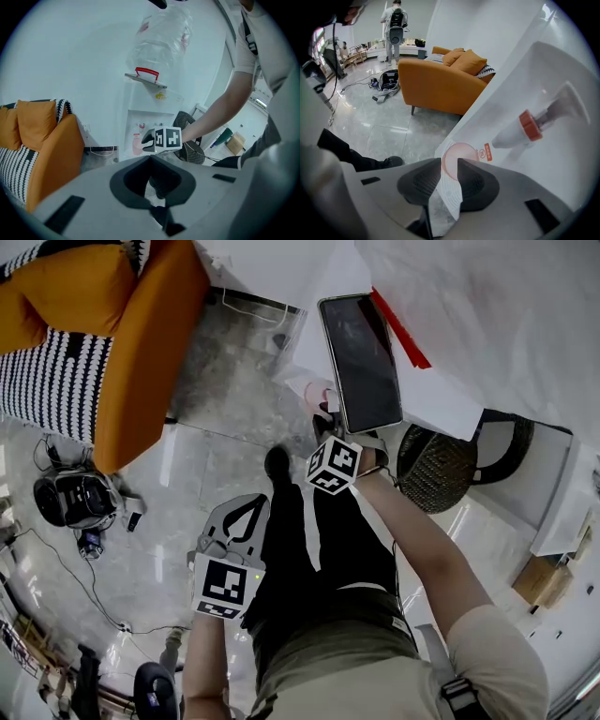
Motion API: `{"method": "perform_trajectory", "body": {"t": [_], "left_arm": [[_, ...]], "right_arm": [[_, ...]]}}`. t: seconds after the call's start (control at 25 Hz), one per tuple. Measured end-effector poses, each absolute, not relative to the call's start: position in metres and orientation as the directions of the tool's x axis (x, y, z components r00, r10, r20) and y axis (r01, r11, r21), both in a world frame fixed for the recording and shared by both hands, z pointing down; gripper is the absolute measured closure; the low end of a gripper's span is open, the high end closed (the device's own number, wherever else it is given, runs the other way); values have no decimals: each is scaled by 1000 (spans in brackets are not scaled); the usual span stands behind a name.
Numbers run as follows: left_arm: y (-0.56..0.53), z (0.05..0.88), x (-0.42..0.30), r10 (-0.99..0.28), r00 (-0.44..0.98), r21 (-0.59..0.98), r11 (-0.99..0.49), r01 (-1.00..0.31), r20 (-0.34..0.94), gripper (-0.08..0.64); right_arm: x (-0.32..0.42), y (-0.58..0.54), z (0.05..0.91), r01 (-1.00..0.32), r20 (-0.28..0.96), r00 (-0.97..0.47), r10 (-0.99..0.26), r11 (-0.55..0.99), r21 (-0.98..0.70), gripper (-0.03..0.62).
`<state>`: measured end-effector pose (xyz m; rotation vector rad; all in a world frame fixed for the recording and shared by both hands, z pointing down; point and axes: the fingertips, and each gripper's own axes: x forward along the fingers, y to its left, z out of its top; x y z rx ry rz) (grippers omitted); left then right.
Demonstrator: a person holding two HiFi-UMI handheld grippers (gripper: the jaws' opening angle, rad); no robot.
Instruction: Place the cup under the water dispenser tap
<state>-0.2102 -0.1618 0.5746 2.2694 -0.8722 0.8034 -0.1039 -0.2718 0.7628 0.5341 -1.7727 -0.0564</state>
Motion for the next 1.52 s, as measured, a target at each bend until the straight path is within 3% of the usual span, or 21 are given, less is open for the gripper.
{"method": "perform_trajectory", "body": {"t": [0.24, 0.56, 0.92, 1.2, 1.4, 1.52], "left_arm": [[-168, 558, -215, -401, 611, 280, -629, -725, 682, 503], [-186, 525, -248, -479, 550, 191, -610, -769, 684, 503], [-203, 466, -259, -574, 543, 131, -604, -786, 613, 503], [-201, 431, -269, -622, 542, 97, -602, -792, 564, 503], [-199, 408, -272, -651, 547, 84, -600, -796, 527, 503], [-202, 396, -268, -670, 550, 76, -598, -798, 498, 503]], "right_arm": [[-110, -254, 729, -337, 903, -218, -371, 897, 287, 491], [-150, -218, 654, -387, 860, -416, -297, 913, 128, 491], [-181, -217, 532, -362, 708, -634, -312, 928, 85, 491], [-175, -222, 459, -349, 632, -645, -430, 901, 257, 492], [-163, -226, 412, -434, 579, -652, -490, 867, 245, 563], [-154, -233, 383, -473, 528, -657, -538, 840, 267, 565]]}}
